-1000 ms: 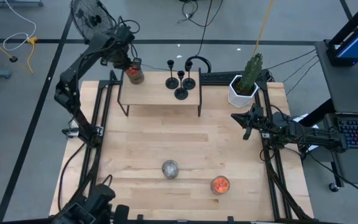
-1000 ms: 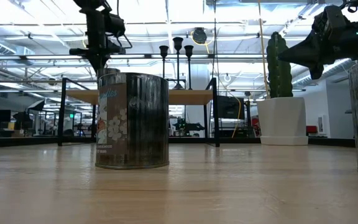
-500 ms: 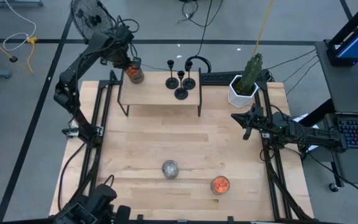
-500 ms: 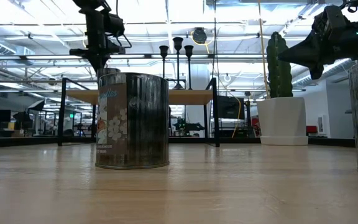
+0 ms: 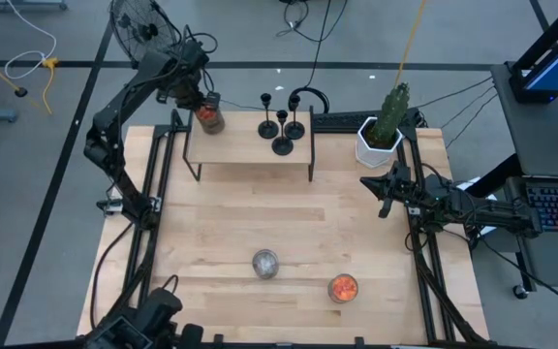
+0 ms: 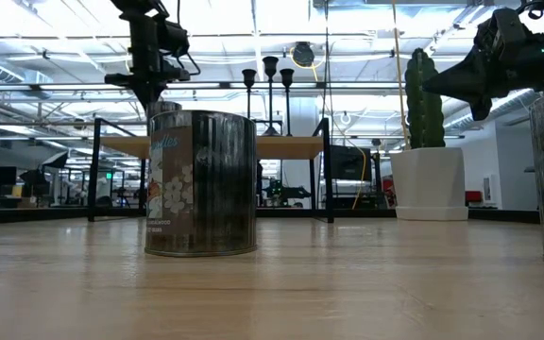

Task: Pick & Place candle stick holders
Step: Put the top orange scented candle on the shelf

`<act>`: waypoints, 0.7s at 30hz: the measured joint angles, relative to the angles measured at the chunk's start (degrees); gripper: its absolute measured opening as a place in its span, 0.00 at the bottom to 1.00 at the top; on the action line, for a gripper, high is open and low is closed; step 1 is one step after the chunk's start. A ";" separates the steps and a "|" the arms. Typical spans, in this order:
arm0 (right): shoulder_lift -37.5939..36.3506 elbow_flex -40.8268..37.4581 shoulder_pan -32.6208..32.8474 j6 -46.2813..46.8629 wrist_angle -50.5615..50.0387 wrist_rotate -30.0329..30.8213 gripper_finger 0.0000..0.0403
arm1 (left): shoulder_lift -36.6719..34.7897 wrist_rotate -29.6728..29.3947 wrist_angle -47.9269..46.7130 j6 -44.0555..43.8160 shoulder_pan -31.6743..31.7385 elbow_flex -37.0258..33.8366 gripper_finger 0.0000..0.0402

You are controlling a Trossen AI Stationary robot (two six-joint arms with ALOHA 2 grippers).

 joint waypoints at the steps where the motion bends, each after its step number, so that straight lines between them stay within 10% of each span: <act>1: 0.00 0.00 -0.02 0.00 0.00 0.00 0.00 | 0.00 0.02 -0.16 0.00 0.00 0.00 0.00; 21: 0.00 0.00 -0.02 0.00 0.01 0.00 0.00 | -0.13 0.50 -0.45 0.00 -0.42 0.00 0.12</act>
